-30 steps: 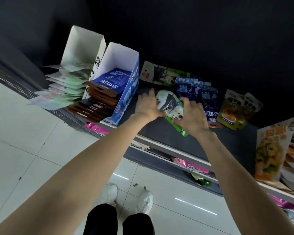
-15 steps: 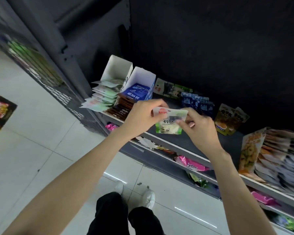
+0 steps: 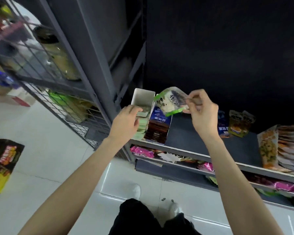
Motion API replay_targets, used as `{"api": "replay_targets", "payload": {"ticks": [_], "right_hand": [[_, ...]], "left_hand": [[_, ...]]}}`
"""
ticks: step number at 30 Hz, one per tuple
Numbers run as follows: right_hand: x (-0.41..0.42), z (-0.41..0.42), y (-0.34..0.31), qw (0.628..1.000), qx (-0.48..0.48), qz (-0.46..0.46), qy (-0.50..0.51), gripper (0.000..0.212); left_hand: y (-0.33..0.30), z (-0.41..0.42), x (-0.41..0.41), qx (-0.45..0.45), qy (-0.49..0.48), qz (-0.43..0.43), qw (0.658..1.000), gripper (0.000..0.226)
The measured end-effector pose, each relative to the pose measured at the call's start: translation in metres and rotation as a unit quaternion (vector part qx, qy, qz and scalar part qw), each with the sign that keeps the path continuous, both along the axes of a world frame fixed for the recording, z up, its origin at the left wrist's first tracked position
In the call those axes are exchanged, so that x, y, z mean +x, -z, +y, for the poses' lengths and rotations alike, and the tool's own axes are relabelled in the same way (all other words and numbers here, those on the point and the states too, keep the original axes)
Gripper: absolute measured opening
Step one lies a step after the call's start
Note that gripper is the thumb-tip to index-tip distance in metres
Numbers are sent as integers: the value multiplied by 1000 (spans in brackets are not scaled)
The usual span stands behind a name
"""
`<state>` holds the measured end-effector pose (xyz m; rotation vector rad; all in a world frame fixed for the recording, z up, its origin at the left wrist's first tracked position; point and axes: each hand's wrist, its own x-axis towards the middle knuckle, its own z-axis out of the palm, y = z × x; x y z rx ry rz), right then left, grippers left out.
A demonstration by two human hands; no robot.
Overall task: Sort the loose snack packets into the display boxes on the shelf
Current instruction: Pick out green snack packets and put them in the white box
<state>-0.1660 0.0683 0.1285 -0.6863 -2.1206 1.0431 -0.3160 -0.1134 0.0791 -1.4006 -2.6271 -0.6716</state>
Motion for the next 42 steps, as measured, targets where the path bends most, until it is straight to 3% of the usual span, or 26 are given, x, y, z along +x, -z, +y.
{"api": "replay_targets", "payload": {"ticks": [3,7,13,16,20,23,26,27,30,33,38,42], "right_hand": [[-29,-13,5,996,-67,22,54,13],[-64,-19,20,985,-140,18,103,13],[-94,-21,32,991,-49,-47,117,12],[-102,-20,36,994,23,-81,74,20],[-110,-10,39,982,136,-130,1,28],[-122,-6,47,945,245,-200,-85,36],[-130,-10,51,869,295,-365,-156,54],[-131,-9,52,852,313,-390,-153,55],[-133,-12,55,853,343,-378,-110,55],[-136,-24,63,781,400,-458,-142,45],[-134,-29,81,786,424,-421,-161,45],[-113,-23,89,853,352,-336,-189,55]], "left_hand": [[11,1,-18,-117,36,21,992,37],[16,3,-29,-189,75,95,974,38],[20,18,-32,-262,108,134,950,37],[18,22,-34,-286,113,128,943,43],[13,22,-37,-294,112,132,940,34],[14,22,-40,-293,100,128,942,38],[17,22,-41,-300,96,122,941,44],[17,22,-41,-297,94,118,943,44],[18,23,-40,-284,96,156,941,37],[11,24,-35,-300,98,146,938,31],[20,25,-39,-258,101,158,948,39],[30,21,-35,-192,75,107,973,16]]}}
